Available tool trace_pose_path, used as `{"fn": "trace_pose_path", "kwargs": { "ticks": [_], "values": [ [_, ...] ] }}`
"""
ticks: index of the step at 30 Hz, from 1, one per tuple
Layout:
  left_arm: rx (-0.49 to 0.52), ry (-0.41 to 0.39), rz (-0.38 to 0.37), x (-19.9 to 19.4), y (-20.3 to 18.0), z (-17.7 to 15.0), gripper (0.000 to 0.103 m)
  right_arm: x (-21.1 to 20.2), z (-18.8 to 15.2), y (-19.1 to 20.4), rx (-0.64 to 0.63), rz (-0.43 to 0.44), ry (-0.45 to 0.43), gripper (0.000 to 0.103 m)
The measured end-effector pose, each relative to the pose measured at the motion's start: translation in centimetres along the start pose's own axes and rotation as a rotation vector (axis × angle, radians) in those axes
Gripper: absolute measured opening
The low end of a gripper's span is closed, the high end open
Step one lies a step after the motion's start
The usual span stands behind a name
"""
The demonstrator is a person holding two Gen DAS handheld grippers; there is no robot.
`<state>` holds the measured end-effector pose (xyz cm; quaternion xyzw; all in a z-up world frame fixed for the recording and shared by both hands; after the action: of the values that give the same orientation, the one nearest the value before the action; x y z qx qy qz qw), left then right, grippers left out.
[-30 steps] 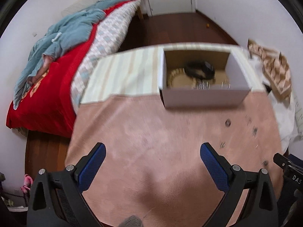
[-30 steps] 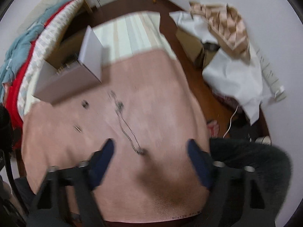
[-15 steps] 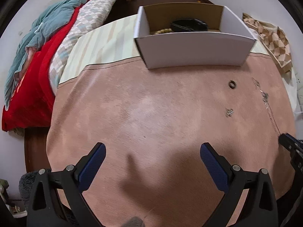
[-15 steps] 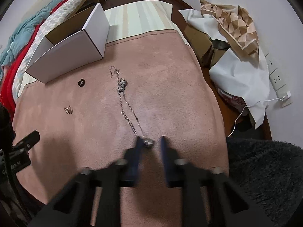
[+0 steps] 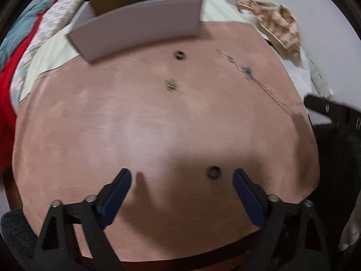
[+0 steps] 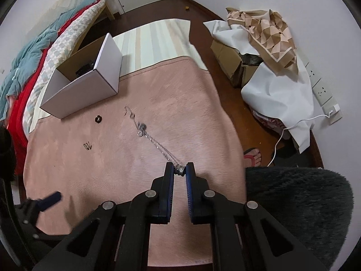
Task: Organize jewelry
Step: 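Grasp the small black ring with the left gripper while the right holds the necklace, then carry the ring and necklace over the box and open both grippers inside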
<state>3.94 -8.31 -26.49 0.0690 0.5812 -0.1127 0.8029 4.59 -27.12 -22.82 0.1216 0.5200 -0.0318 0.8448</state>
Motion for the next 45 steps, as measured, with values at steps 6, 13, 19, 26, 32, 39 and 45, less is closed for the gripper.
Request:
{"fn": "trace_pose_path", "kwargs": {
  "ticks": [6,13,19,26,32,39,45],
  "values": [
    [0.064,0.004,0.006,0.3,-1.4,0.1,0.058,-0.6,0.2,-0.8,0.020,-0.003,-0.010,0.011],
    [0.098,-0.019,0.004,0.1,-1.7,0.1,0.015,-0.6,0.3,-0.8,0.022,0.002,-0.013,0.011],
    [0.101,-0.033,0.001,0.2,-2.0,0.2,0.009,-1.4,0.7,-0.3,0.011,0.016,-0.030,0.011],
    [0.099,-0.099,0.009,-1.9,-1.3,1.1,0.009,-3.4,2.0,0.6,-0.005,0.045,-0.076,0.011],
    [0.076,-0.179,0.008,-5.0,-0.1,2.8,0.009,-5.4,4.0,2.3,-0.036,0.086,-0.118,0.011],
    [0.026,-0.279,0.007,-8.8,2.0,6.2,0.009,-8.2,7.2,5.1,-0.069,0.152,-0.183,0.011],
    [-0.035,-0.363,0.022,-11.7,5.7,10.8,0.009,-11.0,12.0,8.9,-0.092,0.246,-0.262,0.011]
  ]
}}
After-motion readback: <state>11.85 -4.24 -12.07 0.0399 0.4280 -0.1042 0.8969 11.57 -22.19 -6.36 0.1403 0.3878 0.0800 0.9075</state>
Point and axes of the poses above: each gripper's, at about its wrist camera, not at the fingertips, and x roughly the way its jaws point, y to its left, z to its top, the point moved 4 cm from there along x, roughly the way its jaws point, and after that the axes turned 7 degrees about -y, right-handed, at the moved point
